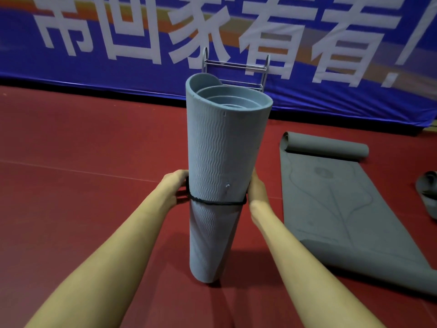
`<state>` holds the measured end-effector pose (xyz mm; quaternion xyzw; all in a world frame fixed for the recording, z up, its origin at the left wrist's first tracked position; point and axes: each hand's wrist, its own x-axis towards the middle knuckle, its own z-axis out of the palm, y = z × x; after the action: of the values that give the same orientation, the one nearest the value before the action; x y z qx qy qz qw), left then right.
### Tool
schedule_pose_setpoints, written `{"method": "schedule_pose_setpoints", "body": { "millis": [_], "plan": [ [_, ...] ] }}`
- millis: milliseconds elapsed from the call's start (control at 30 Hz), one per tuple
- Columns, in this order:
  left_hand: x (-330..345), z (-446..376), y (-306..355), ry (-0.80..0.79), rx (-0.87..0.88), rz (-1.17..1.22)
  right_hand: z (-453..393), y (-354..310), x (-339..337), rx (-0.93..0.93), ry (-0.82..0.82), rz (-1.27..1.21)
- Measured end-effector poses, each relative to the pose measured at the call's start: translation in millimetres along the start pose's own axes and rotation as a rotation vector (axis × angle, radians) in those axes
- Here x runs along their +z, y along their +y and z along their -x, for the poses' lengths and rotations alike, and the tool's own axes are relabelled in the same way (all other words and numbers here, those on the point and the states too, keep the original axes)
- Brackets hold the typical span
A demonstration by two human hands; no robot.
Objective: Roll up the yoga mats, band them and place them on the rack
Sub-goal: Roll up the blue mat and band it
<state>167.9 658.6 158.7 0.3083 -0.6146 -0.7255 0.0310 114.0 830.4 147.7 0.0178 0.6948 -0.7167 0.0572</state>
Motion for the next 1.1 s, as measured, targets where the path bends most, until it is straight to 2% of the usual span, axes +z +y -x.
{"method": "schedule_pose_setpoints", "body": {
  "millis": [133, 200, 367, 467, 600, 700, 800, 933, 1100],
  "plan": [
    [-1, 11, 10, -0.033, 0.038, 0.036, -1, -5, 4, -0.207, 0.144, 0.049],
    [0, 18, 18, -0.06, 0.087, 0.08, 3, -14, 4, -0.253, 0.176, 0.026],
    [15, 53, 54, -0.084, 0.349, 0.181, 32, -69, 6, -0.323, 0.047, -0.224],
    [20, 73, 83, -0.163, 0.565, 0.312, 43, -109, 11, -0.347, -0.029, -0.255],
    [20, 98, 106, -0.167, 0.75, 0.23, 59, -147, 16, -0.458, -0.08, -0.231],
    [20, 105, 112, -0.081, 0.871, 0.183, 66, -151, 15, -0.493, -0.1, -0.228],
    [21, 109, 112, -0.025, 0.92, 0.12, 64, -149, 14, -0.522, -0.104, -0.165],
    [31, 111, 111, 0.037, 0.893, 0.109, 59, -148, 7, -0.57, -0.116, -0.099],
    [53, 109, 109, 0.068, 0.848, 0.081, 46, -146, -15, -0.526, -0.145, -0.016]
  ]
}}
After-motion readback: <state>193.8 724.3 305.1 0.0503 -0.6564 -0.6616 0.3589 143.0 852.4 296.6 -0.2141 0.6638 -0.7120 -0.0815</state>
